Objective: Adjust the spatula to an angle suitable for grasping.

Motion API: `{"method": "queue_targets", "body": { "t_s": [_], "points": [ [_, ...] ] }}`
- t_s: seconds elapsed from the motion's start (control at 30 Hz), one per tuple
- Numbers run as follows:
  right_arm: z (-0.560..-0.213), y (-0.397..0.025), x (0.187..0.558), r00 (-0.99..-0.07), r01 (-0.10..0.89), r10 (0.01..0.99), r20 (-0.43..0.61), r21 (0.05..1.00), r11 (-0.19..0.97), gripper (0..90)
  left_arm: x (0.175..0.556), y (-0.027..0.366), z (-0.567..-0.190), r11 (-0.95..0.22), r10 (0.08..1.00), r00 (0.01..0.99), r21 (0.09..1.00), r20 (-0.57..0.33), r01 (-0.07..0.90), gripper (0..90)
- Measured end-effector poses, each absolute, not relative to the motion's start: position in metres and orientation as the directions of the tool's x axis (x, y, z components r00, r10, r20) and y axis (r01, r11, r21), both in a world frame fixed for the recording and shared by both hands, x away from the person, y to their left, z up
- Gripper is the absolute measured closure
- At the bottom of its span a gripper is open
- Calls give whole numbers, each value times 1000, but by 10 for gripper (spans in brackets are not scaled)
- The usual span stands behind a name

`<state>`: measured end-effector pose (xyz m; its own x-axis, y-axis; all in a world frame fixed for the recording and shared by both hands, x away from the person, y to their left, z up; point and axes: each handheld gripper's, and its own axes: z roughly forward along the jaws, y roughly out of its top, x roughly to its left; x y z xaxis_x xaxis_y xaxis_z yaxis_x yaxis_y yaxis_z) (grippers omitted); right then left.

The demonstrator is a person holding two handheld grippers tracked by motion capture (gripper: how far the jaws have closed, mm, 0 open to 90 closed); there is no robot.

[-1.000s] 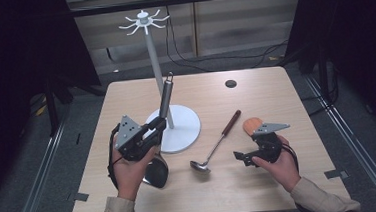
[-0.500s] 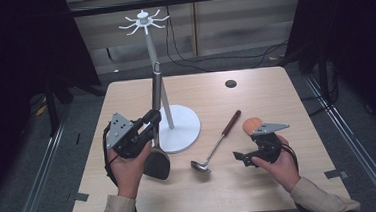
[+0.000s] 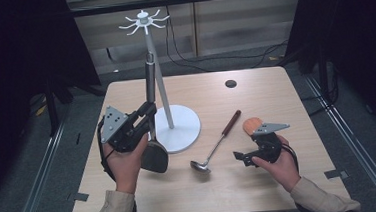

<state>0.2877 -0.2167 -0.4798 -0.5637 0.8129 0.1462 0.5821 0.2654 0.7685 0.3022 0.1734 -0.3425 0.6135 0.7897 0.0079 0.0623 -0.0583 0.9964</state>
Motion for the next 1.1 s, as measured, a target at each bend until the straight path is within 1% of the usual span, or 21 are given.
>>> {"method": "queue_targets", "body": {
  "t_s": [0.3,0.33,0.43,0.5,0.6,0.7,0.83,0.97,1.1],
  "points": [
    [-480,-216,287,-568,579,810,146,770,267,25,306,173,-334,-33,805,593,999,2,42,758],
    [-479,-217,287,-564,581,813,147,770,264,25,308,174,-332,-17,809,588,999,-12,44,758],
    [-479,-217,287,-565,578,812,146,773,263,25,310,173,-329,-3,813,581,999,-22,43,758],
    [-479,-217,288,-565,577,812,146,773,262,25,311,173,-327,-9,816,578,999,-14,37,758],
    [-479,-217,288,-566,577,811,148,773,262,25,313,170,-322,12,820,572,999,-31,37,758],
    [-479,-217,288,-566,577,811,148,774,261,25,315,169,-319,-11,823,569,1000,-7,27,758],
    [-479,-218,288,-567,574,810,147,776,262,25,318,165,-316,1,824,566,999,-20,34,758],
    [-478,-218,287,-566,579,810,152,773,259,25,322,161,-314,-30,828,561,999,9,27,758],
    [-478,-219,287,-566,579,810,152,773,259,25,323,158,-314,-31,834,551,999,15,20,757]
  ]
}}
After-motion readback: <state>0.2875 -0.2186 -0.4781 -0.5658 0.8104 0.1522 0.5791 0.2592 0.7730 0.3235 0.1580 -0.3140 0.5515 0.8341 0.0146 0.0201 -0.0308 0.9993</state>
